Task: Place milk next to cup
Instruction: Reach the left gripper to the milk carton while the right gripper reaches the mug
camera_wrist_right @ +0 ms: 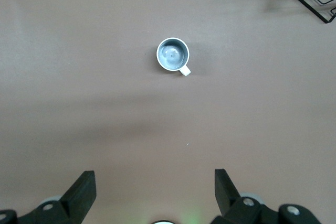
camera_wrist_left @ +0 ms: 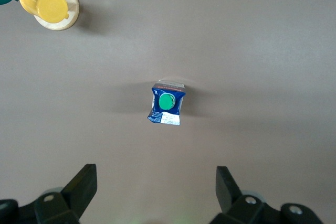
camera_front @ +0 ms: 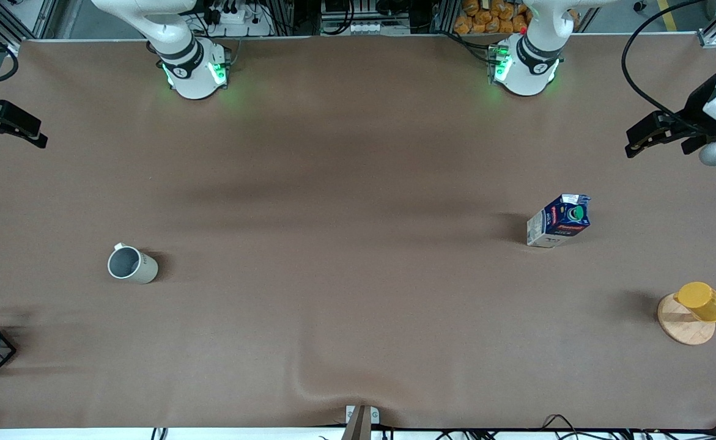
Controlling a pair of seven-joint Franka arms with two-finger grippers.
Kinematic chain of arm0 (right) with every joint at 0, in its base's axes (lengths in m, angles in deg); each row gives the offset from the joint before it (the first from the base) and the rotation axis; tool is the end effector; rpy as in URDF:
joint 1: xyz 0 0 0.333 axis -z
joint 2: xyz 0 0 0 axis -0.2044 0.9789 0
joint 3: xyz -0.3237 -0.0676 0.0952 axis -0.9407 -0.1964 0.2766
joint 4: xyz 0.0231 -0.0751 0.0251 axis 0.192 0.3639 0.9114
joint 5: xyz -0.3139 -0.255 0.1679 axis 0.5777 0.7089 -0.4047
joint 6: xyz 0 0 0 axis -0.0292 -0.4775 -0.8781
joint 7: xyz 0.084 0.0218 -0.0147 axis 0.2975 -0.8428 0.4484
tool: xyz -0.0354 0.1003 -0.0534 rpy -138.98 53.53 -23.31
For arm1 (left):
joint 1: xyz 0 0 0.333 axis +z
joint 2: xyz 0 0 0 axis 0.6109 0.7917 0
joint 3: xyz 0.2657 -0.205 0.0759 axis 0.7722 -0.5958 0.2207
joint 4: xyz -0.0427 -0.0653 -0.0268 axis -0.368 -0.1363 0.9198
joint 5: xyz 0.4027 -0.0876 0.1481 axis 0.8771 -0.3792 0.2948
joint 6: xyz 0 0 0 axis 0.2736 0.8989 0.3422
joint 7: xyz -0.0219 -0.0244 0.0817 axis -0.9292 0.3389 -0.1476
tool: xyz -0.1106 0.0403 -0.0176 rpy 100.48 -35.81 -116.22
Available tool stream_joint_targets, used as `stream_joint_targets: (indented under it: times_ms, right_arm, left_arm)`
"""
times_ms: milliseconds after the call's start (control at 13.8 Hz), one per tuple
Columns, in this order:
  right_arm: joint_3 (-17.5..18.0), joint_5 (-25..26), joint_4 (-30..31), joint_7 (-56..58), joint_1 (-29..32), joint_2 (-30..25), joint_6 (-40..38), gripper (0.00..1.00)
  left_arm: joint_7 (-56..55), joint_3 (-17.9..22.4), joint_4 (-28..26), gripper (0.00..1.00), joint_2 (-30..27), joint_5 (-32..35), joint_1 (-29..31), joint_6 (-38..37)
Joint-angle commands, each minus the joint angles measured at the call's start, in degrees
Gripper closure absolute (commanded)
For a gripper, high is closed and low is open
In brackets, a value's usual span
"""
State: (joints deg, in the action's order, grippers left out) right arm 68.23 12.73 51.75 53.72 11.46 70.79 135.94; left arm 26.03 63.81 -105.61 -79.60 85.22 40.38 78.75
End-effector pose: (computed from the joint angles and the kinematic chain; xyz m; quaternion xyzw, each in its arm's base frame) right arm 0.5682 -0.0331 0.6706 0.9994 -0.0237 -0.0235 0.0080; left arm 0.5816 -0.0414 0.6513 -0.9995 -0.0301 0.0064 0.0072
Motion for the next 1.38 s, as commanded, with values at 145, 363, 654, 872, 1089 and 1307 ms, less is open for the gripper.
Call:
stream_joint_targets:
  times_ms: [145,363,654,872,1089,1307]
  right_arm:
    - [0.21,0.23,-0.8,0.89,-0.02,0.96,-0.96,0.0]
    - [0.21,0.14,-0.71,1.24,0.16,1.22,-0.88,0.0]
    - [0.21,0.23,-0.62,1.24,0.16,4.55,-0.79,0.0]
    - [0.12,0.23,-0.71,2.72,0.16,10.08,-0.44,0.0]
    - [0.12,0.23,-0.71,5.01,0.07,17.02,3.23,0.0]
    - [0.21,0.23,-0.27,9.84,-0.19,22.21,11.48,0.0]
  left_arm:
    - [2.0,0.87,1.49,0.0,1.38,-0.92,-0.01,-0.72]
    - [3.23,0.87,1.49,0.0,3.75,-1.0,-0.01,0.33]
    - [3.76,0.61,-3.41,0.0,6.21,-0.31,-0.18,5.85]
    - [3.85,0.43,-10.62,0.0,7.17,-0.39,0.08,13.84]
    - [3.76,0.25,-15.98,0.0,7.36,-0.3,0.17,18.95]
    - [3.85,0.25,-20.38,0.0,7.45,-0.22,-0.1,24.66]
